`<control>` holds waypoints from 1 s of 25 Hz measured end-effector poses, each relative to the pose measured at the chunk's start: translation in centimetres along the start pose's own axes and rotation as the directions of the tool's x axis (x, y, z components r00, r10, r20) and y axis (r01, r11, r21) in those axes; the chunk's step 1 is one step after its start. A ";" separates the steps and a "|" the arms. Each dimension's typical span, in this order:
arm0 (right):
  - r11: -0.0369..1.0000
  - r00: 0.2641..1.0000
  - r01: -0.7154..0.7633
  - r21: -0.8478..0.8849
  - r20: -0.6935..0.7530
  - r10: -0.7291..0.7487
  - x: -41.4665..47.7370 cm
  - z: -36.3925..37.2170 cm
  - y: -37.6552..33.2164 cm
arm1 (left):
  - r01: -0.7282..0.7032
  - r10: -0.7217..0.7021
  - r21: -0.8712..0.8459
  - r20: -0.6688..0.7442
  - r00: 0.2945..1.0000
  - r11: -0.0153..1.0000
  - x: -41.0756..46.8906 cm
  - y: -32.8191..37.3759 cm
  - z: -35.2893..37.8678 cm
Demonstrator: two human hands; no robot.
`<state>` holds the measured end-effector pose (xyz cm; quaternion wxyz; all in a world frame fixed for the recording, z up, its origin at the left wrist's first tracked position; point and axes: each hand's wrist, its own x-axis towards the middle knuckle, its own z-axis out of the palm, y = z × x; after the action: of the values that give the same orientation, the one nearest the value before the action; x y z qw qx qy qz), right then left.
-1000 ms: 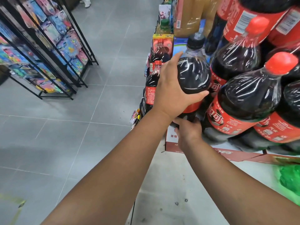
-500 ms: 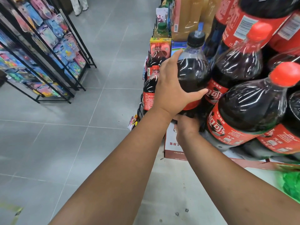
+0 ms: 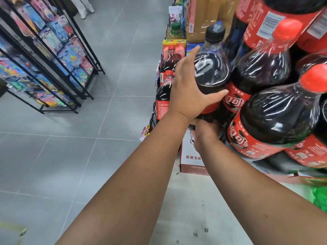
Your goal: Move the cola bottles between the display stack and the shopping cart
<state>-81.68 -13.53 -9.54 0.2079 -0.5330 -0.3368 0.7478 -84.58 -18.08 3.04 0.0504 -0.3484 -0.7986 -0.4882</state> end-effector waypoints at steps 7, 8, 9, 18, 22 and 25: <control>0.998 0.999 0.004 -0.057 0.033 -0.002 0.0 -0.2 -0.4 | 0.035 -0.035 -0.019 0.001 0.999 0.999 -0.2 0.5 -0.3; 0.996 1.000 -0.005 -0.087 0.026 0.008 -1.2 -0.4 -1.2 | 0.048 -0.048 -0.025 0.004 0.999 0.999 -0.3 0.6 -0.5; 0.993 1.000 -0.011 -0.115 0.022 0.014 -1.7 -0.5 -1.5 | 0.063 -0.063 -0.028 0.017 0.998 0.998 -0.3 0.8 -0.6; 0.886 0.971 0.113 -0.449 0.240 -0.002 -7.7 -3.5 -2.0 | 0.162 -0.190 0.122 0.264 0.946 0.979 -1.7 2.5 -3.6; 0.804 0.938 0.220 -0.552 0.346 -0.019 -10.7 -6.7 -3.3 | 0.142 -0.188 0.189 0.256 0.948 0.972 -3.9 4.2 -5.3; 0.785 0.910 0.257 -0.564 0.414 -0.001 -13.3 -9.2 -4.3 | 0.068 -0.132 0.217 0.295 0.947 0.974 -6.1 6.1 -6.4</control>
<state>-68.64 -16.86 0.46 0.0061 -0.3858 -0.6294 0.6745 -77.96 -24.65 8.38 -0.0639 -0.3719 -0.8591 -0.3457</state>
